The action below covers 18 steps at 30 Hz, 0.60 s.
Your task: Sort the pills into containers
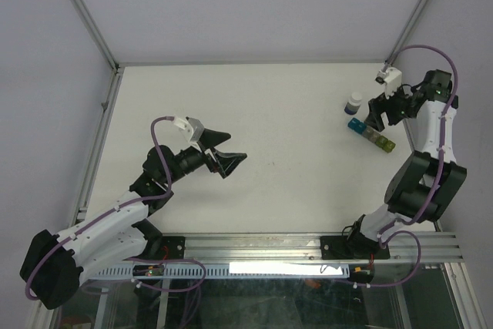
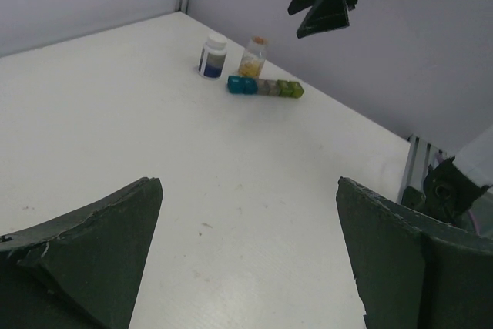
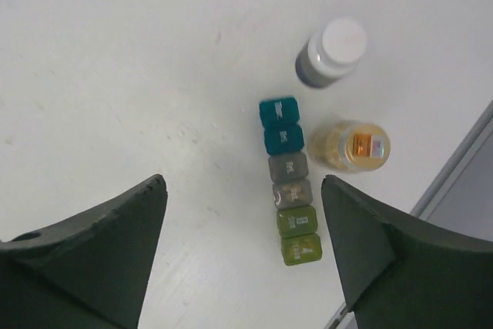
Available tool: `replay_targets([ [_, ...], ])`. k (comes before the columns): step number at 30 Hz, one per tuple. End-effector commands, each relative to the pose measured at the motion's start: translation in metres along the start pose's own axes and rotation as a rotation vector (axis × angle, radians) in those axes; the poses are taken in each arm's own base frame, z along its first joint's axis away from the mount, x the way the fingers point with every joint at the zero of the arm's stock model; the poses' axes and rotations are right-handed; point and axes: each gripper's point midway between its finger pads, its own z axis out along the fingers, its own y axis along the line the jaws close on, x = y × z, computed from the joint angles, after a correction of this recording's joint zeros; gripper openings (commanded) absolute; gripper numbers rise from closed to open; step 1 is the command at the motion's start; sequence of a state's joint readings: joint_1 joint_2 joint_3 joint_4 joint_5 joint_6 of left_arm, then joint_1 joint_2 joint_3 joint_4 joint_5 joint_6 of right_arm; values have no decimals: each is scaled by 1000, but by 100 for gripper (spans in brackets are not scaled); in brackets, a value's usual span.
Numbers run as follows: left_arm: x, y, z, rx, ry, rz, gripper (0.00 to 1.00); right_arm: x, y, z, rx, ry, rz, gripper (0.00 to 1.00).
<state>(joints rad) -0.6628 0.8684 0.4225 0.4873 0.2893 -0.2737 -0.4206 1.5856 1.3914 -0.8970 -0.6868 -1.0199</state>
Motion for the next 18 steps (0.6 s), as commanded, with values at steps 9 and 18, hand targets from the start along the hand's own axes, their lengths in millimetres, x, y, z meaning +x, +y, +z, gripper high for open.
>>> replay_targets([
  [9, -169, 2, 8, -100, -170, -27, 99, -182, 39, -138, 161, -578, 206, 99],
  [18, -219, -13, -16, -159, -203, 57, 99, -217, 71, -173, 67, -670, 259, 99],
])
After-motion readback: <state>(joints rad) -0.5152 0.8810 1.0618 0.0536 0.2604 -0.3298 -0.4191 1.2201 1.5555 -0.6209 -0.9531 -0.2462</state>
